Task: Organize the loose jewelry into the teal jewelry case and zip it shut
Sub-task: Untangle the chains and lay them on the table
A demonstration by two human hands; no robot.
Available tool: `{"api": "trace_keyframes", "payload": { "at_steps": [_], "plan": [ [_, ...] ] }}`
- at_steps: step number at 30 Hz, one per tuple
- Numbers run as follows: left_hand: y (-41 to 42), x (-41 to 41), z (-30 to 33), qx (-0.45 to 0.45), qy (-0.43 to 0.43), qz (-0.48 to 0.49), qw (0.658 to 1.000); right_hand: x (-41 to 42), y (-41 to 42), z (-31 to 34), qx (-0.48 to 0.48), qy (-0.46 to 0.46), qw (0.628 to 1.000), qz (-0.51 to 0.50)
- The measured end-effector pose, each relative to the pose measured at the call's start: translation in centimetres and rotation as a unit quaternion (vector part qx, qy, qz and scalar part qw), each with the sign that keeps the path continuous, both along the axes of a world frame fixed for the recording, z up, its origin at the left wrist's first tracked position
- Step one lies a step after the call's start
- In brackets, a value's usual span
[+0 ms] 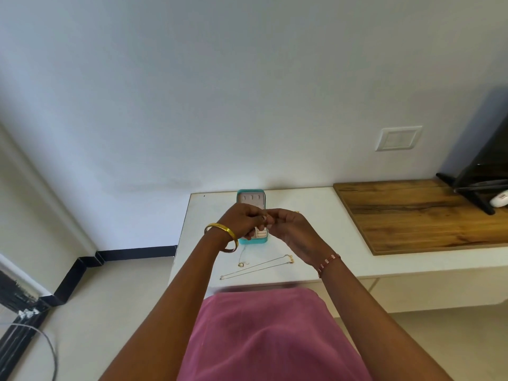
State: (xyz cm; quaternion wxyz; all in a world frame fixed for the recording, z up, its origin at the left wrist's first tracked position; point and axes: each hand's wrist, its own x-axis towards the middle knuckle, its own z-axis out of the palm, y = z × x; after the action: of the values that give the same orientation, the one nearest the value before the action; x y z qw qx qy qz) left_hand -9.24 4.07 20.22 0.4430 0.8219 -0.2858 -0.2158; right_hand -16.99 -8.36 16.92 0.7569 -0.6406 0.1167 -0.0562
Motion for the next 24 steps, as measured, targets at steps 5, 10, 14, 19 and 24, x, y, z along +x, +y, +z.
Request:
{"api": "trace_keyframes", "payload": {
  "at_steps": [5,10,14,19,24],
  "plan": [
    [0.6,1.0,0.1,0.018,-0.018,0.022,0.999,0.3,0.2,-0.1,-0.081,0.015,0.997,-0.002],
    [1.9,2.0,-0.4,0.052,0.014,0.031,0.998,0.3,-0.4,-0.5,-0.059,0.02,0.997,-0.036],
    [2.7,2.1,-1.3,0.042,0.047,0.052,0.997,0.1,-1.0,-0.5,-0.04,0.018,0.998,-0.039],
    [2.9,1.8,-2.0,-0.019,0.056,0.06,0.996,0.2,-1.5,-0.9,-0.065,0.041,0.997,-0.028],
    [2.4,1.9,-2.2,-0.051,0.059,0.071,0.994,0.3,-1.8,-1.5,-0.104,0.061,0.993,0.012]
  ]
}}
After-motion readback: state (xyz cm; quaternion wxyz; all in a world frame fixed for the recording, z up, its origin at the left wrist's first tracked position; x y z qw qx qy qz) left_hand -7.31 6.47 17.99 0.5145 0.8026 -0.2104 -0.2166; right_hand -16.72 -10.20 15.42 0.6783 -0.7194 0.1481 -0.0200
